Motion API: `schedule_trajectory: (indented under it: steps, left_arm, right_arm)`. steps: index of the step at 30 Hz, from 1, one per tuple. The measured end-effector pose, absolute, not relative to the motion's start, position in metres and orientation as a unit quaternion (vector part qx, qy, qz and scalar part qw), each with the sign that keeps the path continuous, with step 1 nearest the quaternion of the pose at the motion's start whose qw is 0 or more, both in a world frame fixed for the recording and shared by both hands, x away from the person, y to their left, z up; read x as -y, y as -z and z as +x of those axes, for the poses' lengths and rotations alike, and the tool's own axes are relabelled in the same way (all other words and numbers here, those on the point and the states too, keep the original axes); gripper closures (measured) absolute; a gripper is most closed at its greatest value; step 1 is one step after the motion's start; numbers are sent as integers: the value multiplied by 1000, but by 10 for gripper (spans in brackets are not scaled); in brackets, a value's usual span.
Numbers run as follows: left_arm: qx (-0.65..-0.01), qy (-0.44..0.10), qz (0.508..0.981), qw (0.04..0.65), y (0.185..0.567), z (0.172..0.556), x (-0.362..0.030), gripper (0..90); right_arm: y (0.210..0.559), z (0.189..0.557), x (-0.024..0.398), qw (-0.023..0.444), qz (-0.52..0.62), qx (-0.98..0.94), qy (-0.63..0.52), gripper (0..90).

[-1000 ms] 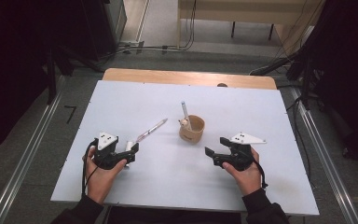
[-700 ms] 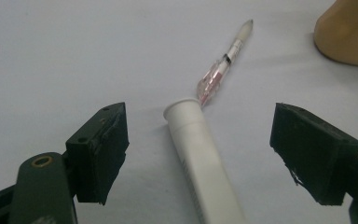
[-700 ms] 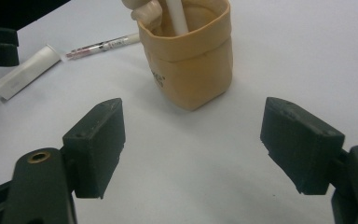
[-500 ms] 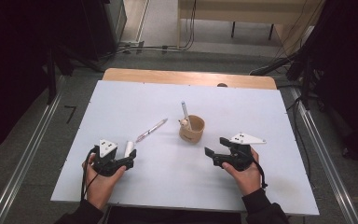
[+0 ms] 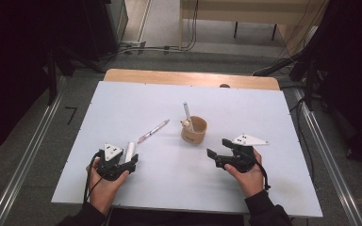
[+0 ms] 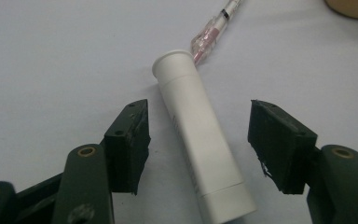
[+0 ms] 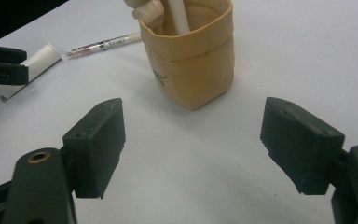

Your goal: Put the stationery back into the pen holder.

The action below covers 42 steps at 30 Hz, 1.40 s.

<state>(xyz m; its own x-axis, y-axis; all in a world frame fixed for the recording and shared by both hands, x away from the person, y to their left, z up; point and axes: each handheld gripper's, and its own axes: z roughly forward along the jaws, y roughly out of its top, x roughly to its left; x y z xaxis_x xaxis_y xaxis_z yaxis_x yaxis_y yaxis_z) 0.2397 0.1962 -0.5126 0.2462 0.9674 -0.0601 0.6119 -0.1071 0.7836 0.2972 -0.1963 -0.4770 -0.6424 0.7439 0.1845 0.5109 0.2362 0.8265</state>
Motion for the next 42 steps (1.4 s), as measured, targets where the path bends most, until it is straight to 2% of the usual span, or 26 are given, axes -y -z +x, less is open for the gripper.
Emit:
schedule_trajectory:
  steps: [4, 22, 29, 42]
  left_arm:
    - [-566, -243, 704, 355, 515, 240, -195, 440]
    - [-575, -267, 697, 335, 515, 239, -198, 705]
    - [-585, -270, 673, 363, 509, 237, -206, 715]
    - [-569, -265, 675, 389, 503, 235, -204, 716]
  right_arm:
    - [477, 297, 197, 124, 406, -775, -468, 205]
    - [476, 297, 197, 125, 405, -775, -469, 205]
    - [476, 296, 197, 126, 405, -775, -470, 205]
    - [477, 297, 196, 125, 405, -775, -468, 205]
